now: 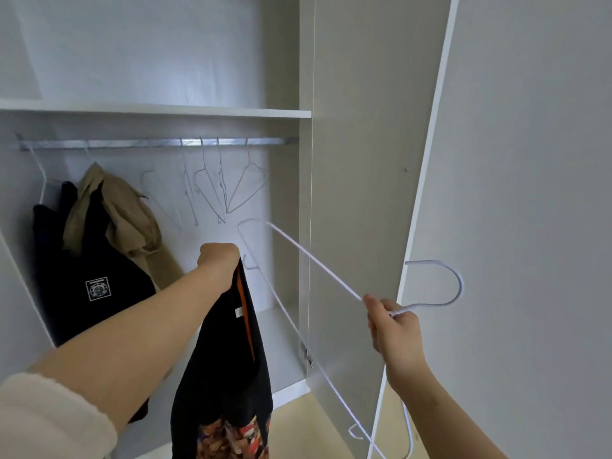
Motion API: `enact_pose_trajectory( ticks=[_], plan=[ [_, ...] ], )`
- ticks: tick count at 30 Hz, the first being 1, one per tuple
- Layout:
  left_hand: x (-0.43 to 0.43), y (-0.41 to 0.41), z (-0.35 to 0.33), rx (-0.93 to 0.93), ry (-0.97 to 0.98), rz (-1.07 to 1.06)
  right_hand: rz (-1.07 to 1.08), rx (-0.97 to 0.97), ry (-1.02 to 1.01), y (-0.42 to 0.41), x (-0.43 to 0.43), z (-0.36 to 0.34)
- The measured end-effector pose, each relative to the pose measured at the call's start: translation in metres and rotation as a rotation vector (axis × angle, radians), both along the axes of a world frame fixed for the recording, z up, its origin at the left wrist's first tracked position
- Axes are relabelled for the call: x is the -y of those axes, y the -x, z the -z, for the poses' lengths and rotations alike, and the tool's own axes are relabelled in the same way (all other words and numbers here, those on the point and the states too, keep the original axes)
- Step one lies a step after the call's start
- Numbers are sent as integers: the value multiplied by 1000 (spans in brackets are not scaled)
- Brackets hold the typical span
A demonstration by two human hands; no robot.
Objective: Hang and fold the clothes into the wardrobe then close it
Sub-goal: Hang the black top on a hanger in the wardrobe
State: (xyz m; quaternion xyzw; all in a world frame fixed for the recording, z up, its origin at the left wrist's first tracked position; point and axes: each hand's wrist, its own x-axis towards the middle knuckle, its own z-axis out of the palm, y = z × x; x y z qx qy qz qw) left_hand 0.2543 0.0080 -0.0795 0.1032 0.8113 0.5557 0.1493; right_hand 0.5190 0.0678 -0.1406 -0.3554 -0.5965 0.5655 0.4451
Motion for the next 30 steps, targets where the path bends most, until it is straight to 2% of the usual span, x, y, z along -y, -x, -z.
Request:
enact_pose_trajectory(
  ticks=[4,7,14,16,18,21,24,26,28,30],
  plan=[
    [2,13,-2,-74,-53,-72,-17,62,-42,1,-3,4],
    [7,20,-5,-191,-16,-71,-69,69,-40,6,-4,2],
    [15,-7,-5,-693,137,311,-137,160,-101,21,1,1],
    [17,-23,-8,-755,150,374,-127,152,-67,23,2,1],
    [19,-42,-8,-746,136,437,-127,164,-51,25,3,0],
    [17,-79,1,-605,20,545,-135,226,-75,32,8,-4],
    [11,-110,9,-449,-61,671,-142,187,-21,38,13,-6],
    [11,-113,8,-435,-111,717,-138,150,26,36,13,-8],
    [18,-109,7,-656,-49,767,-104,125,32,30,10,-11],
    [22,-102,9,-1067,57,772,-69,108,-7,25,6,-17]
  ],
)
